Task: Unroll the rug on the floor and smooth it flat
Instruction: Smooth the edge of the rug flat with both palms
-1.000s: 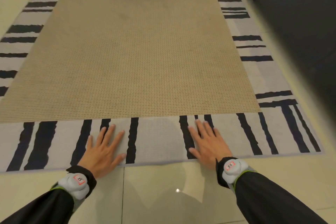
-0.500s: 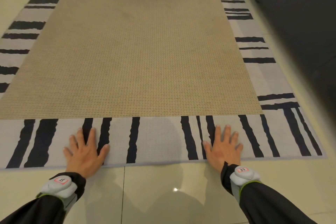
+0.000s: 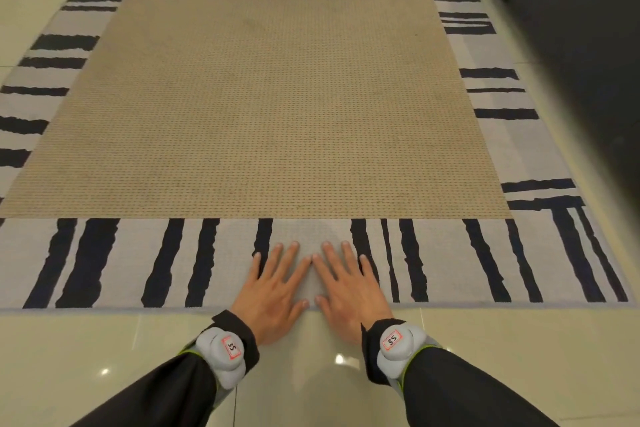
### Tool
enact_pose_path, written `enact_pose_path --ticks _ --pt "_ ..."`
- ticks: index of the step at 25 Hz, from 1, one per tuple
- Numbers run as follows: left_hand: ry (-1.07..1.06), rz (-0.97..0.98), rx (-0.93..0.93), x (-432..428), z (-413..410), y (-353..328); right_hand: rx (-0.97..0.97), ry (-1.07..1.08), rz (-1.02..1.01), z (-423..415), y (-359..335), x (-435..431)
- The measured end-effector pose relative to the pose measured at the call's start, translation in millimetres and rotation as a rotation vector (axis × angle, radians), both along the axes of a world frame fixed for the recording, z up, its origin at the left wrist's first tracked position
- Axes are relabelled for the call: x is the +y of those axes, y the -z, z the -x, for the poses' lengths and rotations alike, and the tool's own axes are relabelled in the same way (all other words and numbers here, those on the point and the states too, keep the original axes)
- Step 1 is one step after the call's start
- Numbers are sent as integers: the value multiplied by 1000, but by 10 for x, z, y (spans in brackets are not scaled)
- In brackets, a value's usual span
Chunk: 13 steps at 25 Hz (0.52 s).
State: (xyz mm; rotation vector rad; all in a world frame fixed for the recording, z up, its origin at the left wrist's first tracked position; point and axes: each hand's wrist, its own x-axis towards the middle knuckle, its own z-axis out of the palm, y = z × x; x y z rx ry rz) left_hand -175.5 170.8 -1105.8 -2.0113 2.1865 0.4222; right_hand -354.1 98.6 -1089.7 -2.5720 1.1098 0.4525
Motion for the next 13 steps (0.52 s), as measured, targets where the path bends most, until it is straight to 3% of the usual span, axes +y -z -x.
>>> enact_pose_path --ticks 4,13 --pt "-70 0 -36 84 -365 26 38 5 50 417 -13 -271" --pt "-615 -3 -20 630 -1420 32 173 614 120 1594 107 -401"
